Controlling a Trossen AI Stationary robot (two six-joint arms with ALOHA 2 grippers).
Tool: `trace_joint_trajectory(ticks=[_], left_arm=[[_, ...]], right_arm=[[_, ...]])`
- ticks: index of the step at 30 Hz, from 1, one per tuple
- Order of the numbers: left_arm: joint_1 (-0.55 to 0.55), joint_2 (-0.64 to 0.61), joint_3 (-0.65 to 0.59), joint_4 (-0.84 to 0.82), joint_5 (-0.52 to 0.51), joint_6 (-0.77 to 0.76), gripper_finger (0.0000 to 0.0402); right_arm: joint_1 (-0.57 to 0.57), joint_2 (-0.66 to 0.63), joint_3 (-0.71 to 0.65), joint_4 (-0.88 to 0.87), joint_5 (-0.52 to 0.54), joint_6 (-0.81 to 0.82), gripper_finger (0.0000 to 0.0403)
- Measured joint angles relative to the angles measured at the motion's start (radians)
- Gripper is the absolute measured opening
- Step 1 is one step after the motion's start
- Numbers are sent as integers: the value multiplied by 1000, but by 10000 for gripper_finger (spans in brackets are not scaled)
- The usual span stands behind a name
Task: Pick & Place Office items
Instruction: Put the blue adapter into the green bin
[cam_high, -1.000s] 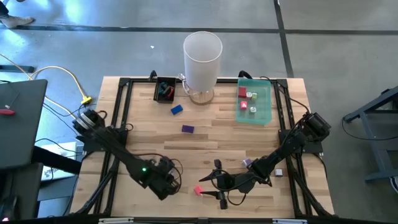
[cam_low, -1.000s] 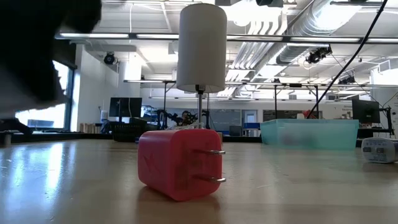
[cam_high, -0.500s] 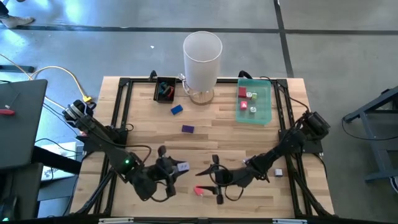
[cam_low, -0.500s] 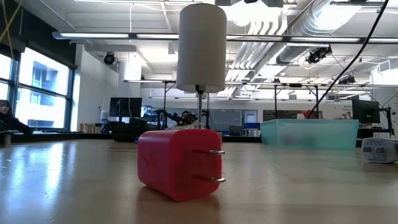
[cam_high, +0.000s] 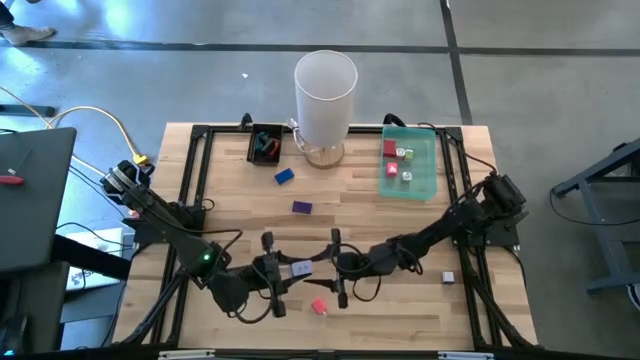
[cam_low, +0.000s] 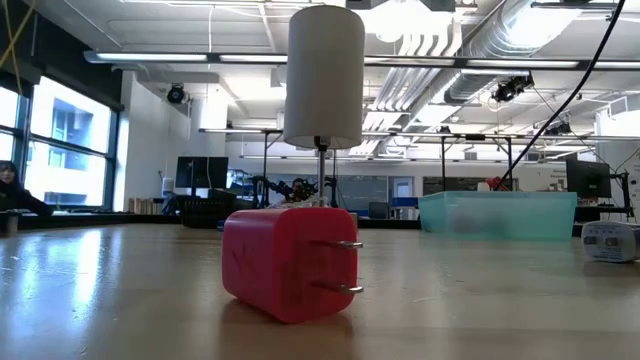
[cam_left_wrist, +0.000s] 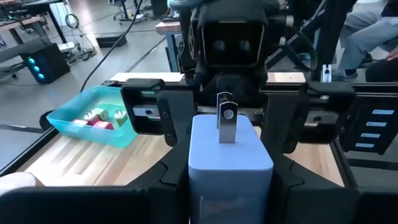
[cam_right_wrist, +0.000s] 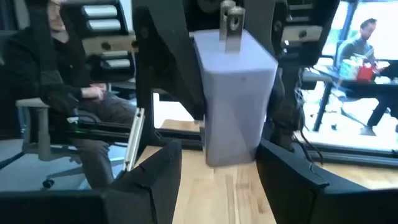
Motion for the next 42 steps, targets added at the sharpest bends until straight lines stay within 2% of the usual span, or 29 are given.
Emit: trace_joint_trajectory(ticks=[7,12,16,21,28,36,39,42], left_arm=[[44,0,-2,1,87,-9,107],[57,-1,-2,3,97,-10,107],[56,-1,-2,14,106,-3,107],[56,-1,-2,13,131,6,107],[53,-1,-2,13,141,46,109],[56,-1,-2,22,157,105,254],[56,-1,-2,22,154,54,282],[48,-1,-2,39,156,-14,290]], right_arm=[[-14,0,0,27,-21,-29,192],[-14,0,0,26,-25,-52,190],[-14,0,0,27,-38,-74,168],[-14,0,0,31,-41,-94,112],[-14,0,0,27,-59,-105,107],[-10,0,0,6,-85,-111,107],[-10,0,0,-27,-77,-105,107],[-9,0,0,-82,-14,-71,107]])
